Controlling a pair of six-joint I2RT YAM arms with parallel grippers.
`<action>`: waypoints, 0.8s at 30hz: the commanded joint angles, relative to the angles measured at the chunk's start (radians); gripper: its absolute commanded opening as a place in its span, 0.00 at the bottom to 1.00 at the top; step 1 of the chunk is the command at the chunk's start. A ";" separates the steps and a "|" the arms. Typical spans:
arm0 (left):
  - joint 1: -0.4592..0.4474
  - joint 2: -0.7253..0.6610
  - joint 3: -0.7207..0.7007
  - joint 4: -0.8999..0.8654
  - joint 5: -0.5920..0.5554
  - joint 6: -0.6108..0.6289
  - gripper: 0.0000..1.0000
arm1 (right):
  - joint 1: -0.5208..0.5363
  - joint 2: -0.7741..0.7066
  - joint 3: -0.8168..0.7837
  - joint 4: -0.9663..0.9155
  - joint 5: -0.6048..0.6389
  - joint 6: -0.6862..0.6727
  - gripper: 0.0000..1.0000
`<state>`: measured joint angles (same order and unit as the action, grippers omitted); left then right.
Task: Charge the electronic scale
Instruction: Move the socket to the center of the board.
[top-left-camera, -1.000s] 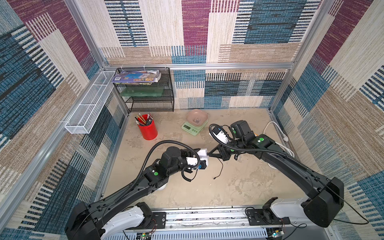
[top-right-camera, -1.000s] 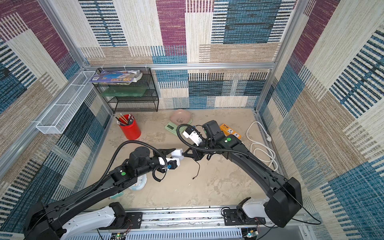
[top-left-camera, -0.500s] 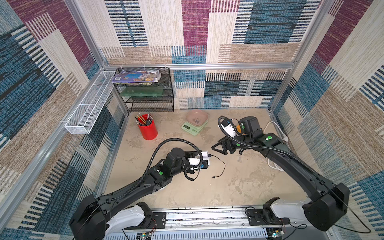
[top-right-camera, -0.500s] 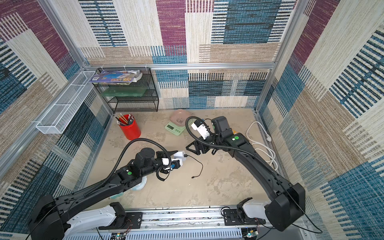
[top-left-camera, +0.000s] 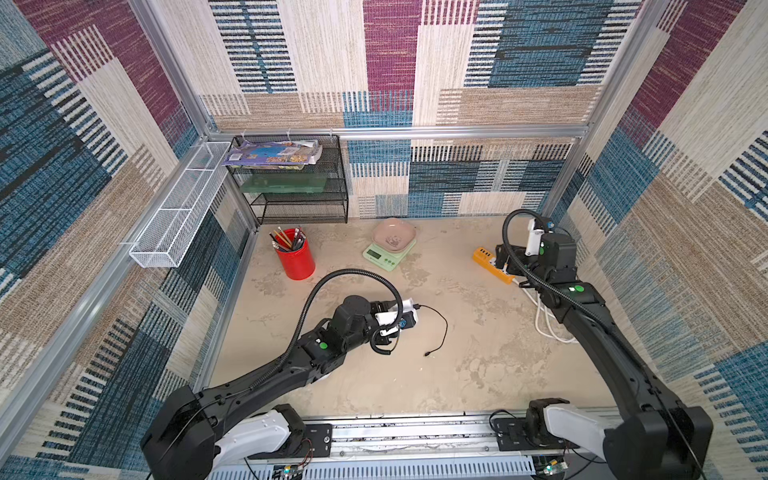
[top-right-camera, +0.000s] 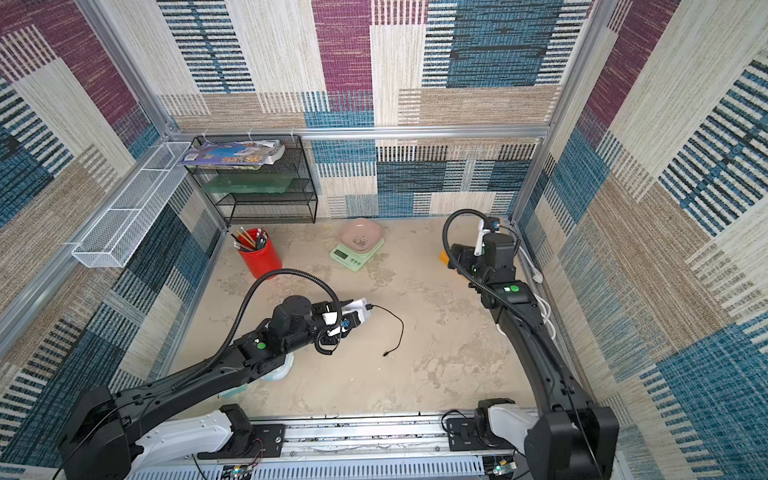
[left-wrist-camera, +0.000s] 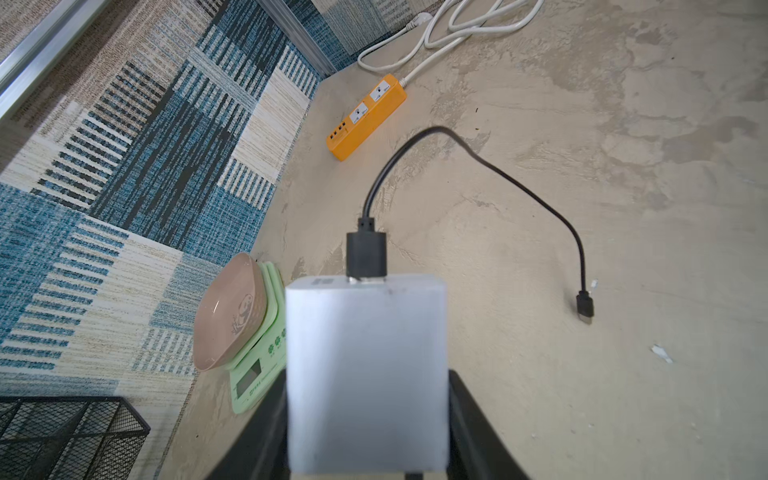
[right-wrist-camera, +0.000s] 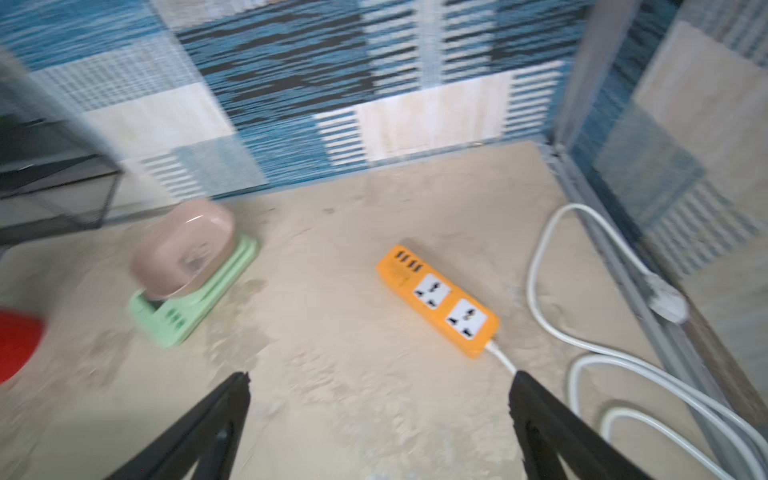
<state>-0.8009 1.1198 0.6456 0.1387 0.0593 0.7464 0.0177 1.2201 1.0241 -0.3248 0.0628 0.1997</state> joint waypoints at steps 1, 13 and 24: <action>-0.001 -0.020 -0.003 0.024 0.011 -0.041 0.45 | -0.077 0.131 0.067 0.021 0.108 0.112 0.97; 0.000 -0.124 -0.045 0.036 0.043 -0.061 0.45 | -0.187 0.610 0.297 -0.094 -0.098 0.236 0.93; 0.000 -0.130 -0.048 0.033 0.053 -0.068 0.45 | -0.149 0.781 0.413 -0.085 -0.206 0.205 0.89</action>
<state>-0.8009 0.9943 0.5980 0.1448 0.0887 0.7059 -0.1387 1.9743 1.4014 -0.4175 -0.1104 0.4175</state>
